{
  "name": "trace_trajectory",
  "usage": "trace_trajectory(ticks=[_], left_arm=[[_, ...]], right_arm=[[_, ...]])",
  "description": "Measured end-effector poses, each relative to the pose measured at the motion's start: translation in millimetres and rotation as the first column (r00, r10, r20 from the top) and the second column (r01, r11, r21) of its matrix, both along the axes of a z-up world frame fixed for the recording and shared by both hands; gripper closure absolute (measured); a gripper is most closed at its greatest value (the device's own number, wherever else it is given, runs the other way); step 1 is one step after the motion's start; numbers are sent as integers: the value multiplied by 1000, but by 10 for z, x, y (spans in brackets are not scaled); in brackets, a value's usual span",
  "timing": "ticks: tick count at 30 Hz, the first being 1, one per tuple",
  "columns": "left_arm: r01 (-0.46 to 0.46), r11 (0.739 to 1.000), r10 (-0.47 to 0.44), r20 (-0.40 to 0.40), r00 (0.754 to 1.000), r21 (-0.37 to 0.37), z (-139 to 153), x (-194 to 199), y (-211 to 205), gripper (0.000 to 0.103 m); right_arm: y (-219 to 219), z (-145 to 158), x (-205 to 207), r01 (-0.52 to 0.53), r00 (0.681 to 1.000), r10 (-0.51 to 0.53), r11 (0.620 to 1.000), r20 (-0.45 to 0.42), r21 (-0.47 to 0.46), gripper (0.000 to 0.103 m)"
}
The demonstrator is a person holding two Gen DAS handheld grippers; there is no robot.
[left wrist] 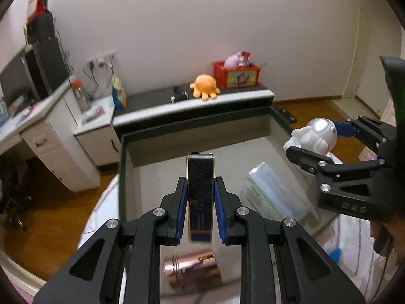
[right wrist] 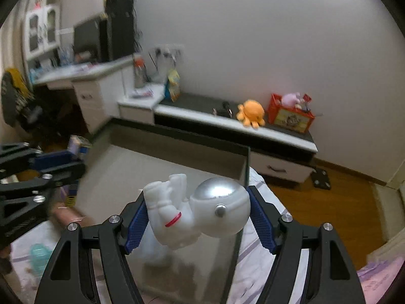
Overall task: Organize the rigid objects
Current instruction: 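Carry the blue box and astronaut over the pink box with both grippers, then release the astronaut into the pink box with the right gripper and withdraw both grippers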
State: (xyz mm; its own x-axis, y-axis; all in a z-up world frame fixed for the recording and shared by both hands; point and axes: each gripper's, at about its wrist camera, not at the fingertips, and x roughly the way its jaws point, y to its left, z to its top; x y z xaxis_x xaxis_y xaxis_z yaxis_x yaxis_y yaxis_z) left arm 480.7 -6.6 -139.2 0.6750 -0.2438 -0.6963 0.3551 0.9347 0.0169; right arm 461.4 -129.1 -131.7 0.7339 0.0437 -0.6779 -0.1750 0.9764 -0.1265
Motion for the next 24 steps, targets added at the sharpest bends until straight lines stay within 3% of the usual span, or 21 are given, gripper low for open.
trace_trajectory(ticks=[3, 11, 13, 15, 17, 20, 24], left_arm=[[8, 1000, -7, -48, 999, 28, -163, 182, -70, 82], [13, 999, -8, -112, 994, 52, -401, 370, -173, 82], [14, 998, -7, -112, 994, 64, -427, 361, -183, 80], [6, 998, 1, -108, 994, 62, -423, 337, -172, 69], [-6, 998, 11, -85, 996, 60, -386, 284, -147, 40], [-28, 998, 30, -45, 999, 50, -291, 189, -79, 29], [-54, 998, 54, 10, 998, 15, -133, -10, 31, 17]], right_arm=[[-3, -180, 200, 10, 999, -13, 998, -48, -56, 29], [88, -337, 387, -46, 992, 40, 998, -119, -50, 29], [80, -339, 422, -51, 990, 49, 999, -132, -12, 29], [60, -340, 448, -56, 989, 57, 998, -137, 8, 29], [54, -341, 445, -63, 988, 66, 998, -137, 24, 29], [24, -332, 404, -56, 988, 63, 997, -142, 49, 23], [5, -242, 266, -54, 992, 63, 995, -107, 83, 23]])
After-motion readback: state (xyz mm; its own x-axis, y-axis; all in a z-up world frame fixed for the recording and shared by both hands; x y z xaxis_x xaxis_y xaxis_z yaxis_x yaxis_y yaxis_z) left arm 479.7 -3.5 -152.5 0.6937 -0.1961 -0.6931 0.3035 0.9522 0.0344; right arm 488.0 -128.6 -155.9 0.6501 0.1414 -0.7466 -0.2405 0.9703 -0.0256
